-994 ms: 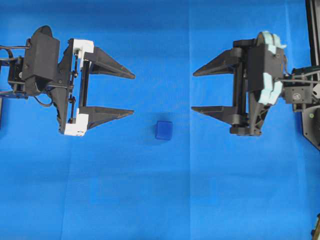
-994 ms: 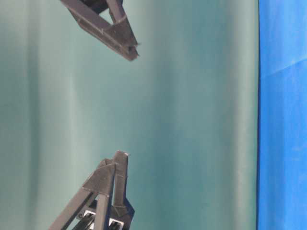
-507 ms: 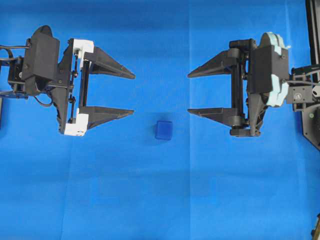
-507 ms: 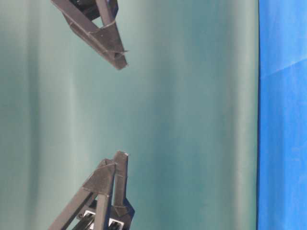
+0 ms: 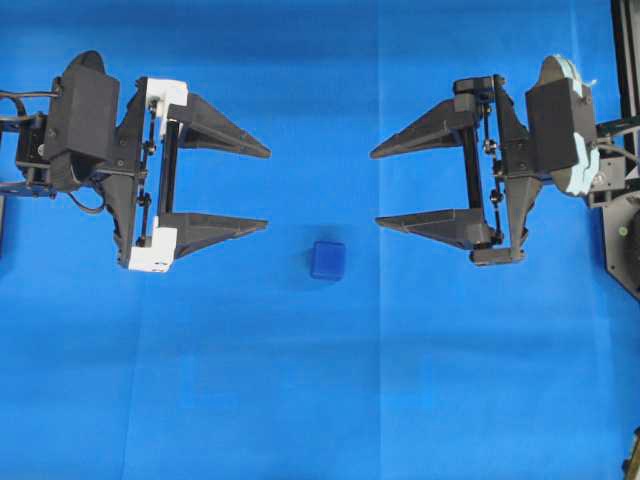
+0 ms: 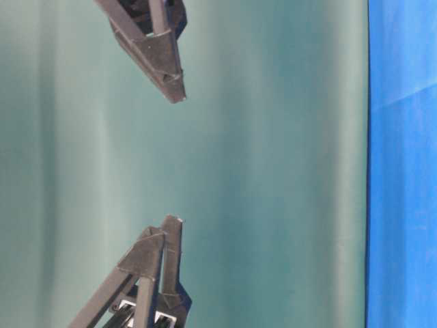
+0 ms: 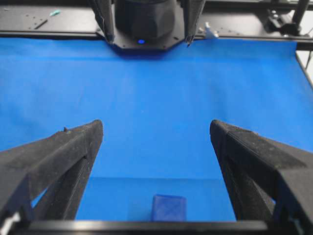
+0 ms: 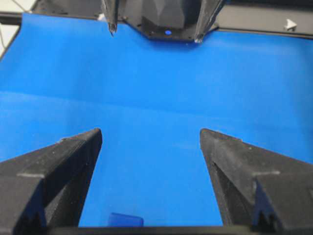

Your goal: Handover the blue block to the right arm after grasping it with the left arm, then place it in the designated position.

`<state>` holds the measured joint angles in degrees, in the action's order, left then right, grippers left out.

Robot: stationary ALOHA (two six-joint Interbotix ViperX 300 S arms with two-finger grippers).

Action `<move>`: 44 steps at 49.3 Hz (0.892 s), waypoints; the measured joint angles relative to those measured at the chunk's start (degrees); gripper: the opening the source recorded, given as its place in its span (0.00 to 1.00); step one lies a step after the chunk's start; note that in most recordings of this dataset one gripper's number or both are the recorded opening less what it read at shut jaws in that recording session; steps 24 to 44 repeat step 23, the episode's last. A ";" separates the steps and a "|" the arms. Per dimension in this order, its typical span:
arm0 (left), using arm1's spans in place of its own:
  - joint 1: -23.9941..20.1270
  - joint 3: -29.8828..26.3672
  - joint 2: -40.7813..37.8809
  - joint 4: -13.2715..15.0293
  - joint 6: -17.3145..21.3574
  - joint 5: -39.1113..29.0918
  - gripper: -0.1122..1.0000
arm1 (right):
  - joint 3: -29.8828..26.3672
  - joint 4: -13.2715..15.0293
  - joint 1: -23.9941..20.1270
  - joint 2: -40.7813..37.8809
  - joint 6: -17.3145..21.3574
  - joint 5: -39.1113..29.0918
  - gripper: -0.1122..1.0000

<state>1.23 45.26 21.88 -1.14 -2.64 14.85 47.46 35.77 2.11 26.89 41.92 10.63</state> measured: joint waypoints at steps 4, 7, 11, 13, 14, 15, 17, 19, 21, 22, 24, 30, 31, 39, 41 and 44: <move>0.09 0.09 -0.09 0.00 0.00 0.00 0.94 | 0.18 0.00 0.18 0.00 0.09 0.35 0.78; 0.00 0.00 0.00 0.00 0.00 0.00 0.94 | 0.18 0.00 0.18 0.00 0.09 0.44 0.78; 0.00 0.09 0.00 0.00 0.00 0.09 0.94 | 0.18 0.00 0.18 0.00 0.09 0.53 0.78; 0.00 0.00 0.00 0.00 0.00 0.09 0.94 | 0.18 0.09 0.18 0.00 0.00 0.53 0.78; 0.09 0.00 0.00 0.00 0.00 0.09 0.94 | 0.18 0.09 0.18 0.00 0.00 0.53 0.78; 0.00 0.00 0.00 0.00 0.00 0.09 0.94 | 0.18 0.00 0.18 0.00 0.00 0.53 0.78; 0.00 0.00 0.00 0.00 0.00 0.09 0.94 | 0.18 0.00 0.18 0.00 0.00 0.53 0.78; 0.00 0.00 0.00 0.00 0.00 0.09 0.94 | 0.18 0.00 0.18 0.00 0.09 0.53 0.78; 0.00 0.00 0.00 0.00 0.00 0.09 0.94 | 0.18 0.00 0.18 0.00 0.00 0.44 0.78; 0.00 0.09 0.00 0.00 0.00 0.09 0.94 | 0.18 0.00 0.18 -0.09 0.09 0.53 0.78; 0.00 0.09 0.00 0.00 0.00 0.18 0.94 | 0.18 0.00 0.26 0.00 0.09 0.53 0.78; 0.00 0.09 0.00 0.00 0.00 0.18 0.94 | 0.18 0.00 0.26 0.00 0.09 0.53 0.78; 0.00 0.09 0.00 0.00 0.00 0.18 0.94 | 0.18 0.00 0.26 0.00 0.09 0.53 0.78; 0.00 0.09 0.00 0.00 0.00 0.18 0.94 | 0.18 0.00 0.26 0.00 0.09 0.53 0.78; 0.00 0.09 0.00 0.00 0.00 0.18 0.94 | 0.18 0.00 0.26 0.00 0.09 0.53 0.78; 0.00 0.09 0.00 0.00 0.00 0.18 0.94 | 0.18 0.00 0.26 0.00 0.09 0.53 0.78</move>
